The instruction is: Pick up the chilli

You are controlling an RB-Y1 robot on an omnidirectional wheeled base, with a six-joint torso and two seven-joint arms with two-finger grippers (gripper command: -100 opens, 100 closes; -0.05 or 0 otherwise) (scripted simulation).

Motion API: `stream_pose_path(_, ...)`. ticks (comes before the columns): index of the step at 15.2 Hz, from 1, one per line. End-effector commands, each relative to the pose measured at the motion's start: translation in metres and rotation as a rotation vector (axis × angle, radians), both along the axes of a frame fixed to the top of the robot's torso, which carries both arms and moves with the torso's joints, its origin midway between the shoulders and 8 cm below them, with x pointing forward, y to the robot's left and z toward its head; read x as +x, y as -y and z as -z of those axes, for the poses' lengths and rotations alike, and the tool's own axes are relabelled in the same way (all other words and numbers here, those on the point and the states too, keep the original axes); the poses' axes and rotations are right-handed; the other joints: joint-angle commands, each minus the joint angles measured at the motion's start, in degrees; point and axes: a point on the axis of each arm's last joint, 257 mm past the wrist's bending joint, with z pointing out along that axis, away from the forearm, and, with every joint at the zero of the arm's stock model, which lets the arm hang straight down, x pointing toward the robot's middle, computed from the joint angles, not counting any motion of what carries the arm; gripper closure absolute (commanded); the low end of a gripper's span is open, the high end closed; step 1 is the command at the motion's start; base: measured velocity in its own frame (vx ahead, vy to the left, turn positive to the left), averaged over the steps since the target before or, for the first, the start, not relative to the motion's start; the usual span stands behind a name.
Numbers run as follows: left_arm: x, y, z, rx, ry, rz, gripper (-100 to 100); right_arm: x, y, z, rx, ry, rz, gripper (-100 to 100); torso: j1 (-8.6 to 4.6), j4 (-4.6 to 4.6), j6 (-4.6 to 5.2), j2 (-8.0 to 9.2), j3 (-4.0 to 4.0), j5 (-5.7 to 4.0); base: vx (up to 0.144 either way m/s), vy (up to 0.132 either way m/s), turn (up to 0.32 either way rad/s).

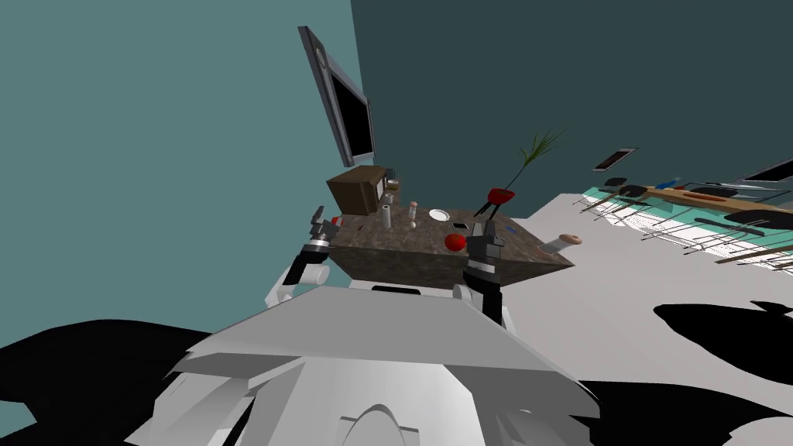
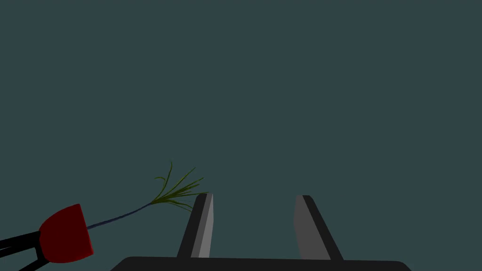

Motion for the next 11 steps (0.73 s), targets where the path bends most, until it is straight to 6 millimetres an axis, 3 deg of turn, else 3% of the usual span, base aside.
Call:
stream_pose_path(1, 0.008, -0.007, 0.013, -0.03, -0.054, 0.005, -100, 0.0, 0.0, 0.0, 0.0, 0.0, 0.0, 0, 0.0, 0.0, 0.0, 0.0, 0.0, 0.0, 0.006, -0.022, -0.08)
stream_pose_path(11, 0.037, -0.046, 0.067, -0.174, -0.266, -0.001, -100, 0.0, 0.0, 0.0, 0.0, 0.0, 0.0, 0, 0.0, 0.0, -0.01, 0.01, 0.0, 0.0, 0.005, -0.02, -0.076)
